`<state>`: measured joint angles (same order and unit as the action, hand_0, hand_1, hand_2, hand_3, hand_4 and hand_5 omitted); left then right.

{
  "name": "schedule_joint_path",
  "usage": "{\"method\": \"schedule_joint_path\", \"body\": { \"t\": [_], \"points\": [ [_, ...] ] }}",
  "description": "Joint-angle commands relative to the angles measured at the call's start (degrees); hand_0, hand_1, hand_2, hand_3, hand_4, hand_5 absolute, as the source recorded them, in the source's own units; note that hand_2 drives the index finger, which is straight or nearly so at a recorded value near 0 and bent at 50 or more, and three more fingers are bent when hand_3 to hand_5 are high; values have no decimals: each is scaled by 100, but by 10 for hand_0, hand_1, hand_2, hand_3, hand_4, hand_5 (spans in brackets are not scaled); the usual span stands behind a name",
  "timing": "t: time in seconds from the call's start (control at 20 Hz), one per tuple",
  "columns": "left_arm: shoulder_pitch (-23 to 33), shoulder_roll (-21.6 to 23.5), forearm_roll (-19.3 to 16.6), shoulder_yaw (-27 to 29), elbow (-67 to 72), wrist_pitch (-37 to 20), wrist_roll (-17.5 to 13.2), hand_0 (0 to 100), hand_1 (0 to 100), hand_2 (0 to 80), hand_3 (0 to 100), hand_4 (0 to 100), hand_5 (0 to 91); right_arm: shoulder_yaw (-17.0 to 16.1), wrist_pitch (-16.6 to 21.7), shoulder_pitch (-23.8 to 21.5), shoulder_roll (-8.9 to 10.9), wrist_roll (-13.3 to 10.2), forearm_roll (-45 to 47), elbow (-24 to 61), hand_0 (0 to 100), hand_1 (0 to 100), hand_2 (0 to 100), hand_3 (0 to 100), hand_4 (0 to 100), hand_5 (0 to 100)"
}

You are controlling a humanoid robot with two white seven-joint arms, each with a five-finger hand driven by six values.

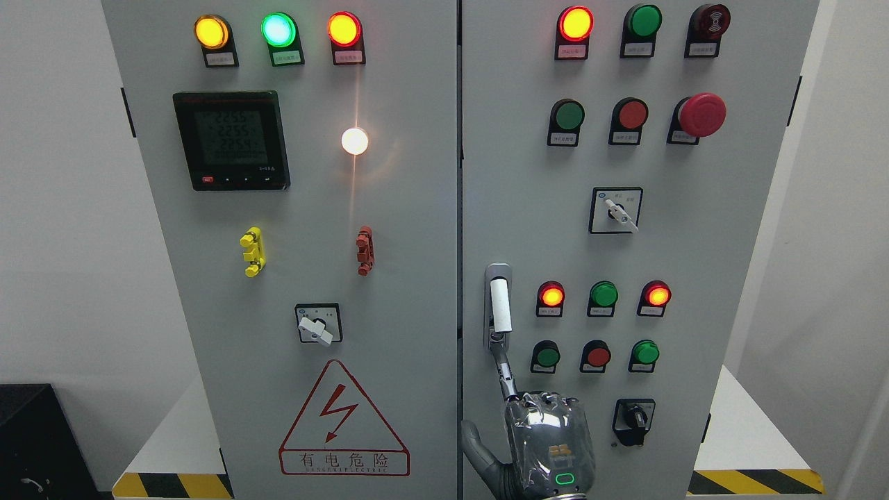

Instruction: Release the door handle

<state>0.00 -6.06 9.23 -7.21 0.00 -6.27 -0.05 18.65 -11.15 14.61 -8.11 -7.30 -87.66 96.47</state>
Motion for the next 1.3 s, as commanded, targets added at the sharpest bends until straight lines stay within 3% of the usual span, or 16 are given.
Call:
{"method": "schedule_joint_path", "body": {
  "t": [0.0,1.15,1.25],
  "points": [
    [-158,0,0,0,167,3,5,120,556,0,0,0,0,-2,8,16,2,-8,4,284,392,215,0,1000,1000,1000],
    [-149,0,0,0,167,3,5,120,556,0,0,0,0,-2,34,33,11,-34,30,512,394,214,0,1000,1000,1000],
    [-158,0,0,0,167,3,5,120,556,0,0,0,0,-2,61,25,11,-34,30,539,395,214,37,1000,1000,1000]
  ]
}}
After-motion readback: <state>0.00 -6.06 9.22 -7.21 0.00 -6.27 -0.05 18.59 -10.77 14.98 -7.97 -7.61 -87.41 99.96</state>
